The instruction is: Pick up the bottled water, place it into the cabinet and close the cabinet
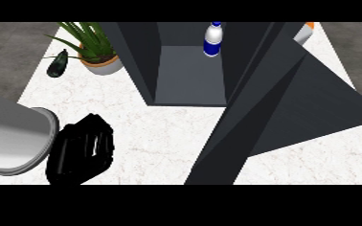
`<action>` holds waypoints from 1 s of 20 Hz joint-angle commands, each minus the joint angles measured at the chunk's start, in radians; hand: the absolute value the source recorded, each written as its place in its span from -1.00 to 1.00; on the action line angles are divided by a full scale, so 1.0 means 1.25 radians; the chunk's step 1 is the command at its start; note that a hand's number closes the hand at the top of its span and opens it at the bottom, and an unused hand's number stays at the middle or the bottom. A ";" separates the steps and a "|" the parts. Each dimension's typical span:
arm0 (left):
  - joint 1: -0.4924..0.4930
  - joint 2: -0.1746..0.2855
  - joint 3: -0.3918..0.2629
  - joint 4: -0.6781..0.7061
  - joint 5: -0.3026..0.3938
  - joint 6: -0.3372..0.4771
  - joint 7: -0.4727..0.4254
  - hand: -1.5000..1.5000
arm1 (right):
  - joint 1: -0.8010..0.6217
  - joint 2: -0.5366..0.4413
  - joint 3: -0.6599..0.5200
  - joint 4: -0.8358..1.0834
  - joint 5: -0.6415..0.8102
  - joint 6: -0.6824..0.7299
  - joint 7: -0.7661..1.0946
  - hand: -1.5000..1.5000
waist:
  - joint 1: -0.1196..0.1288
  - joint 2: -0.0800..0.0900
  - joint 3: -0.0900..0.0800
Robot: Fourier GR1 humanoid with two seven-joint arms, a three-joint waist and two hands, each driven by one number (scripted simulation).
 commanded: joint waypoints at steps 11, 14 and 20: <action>0.126 0.070 0.087 -0.060 0.046 -0.102 -0.035 1.00 | -0.340 0.117 0.029 0.199 0.094 -0.150 0.068 1.00 | 0.024 0.004 -0.003; 0.156 0.089 0.113 -0.064 0.062 -0.126 -0.043 1.00 | -0.373 0.116 -0.038 0.242 0.066 -0.160 0.076 1.00 | 0.032 0.009 -0.002; 0.211 0.153 0.180 -0.083 0.107 -0.212 -0.048 1.00 | -0.459 0.120 -0.182 0.345 -0.053 -0.212 0.047 1.00 | 0.036 0.012 0.000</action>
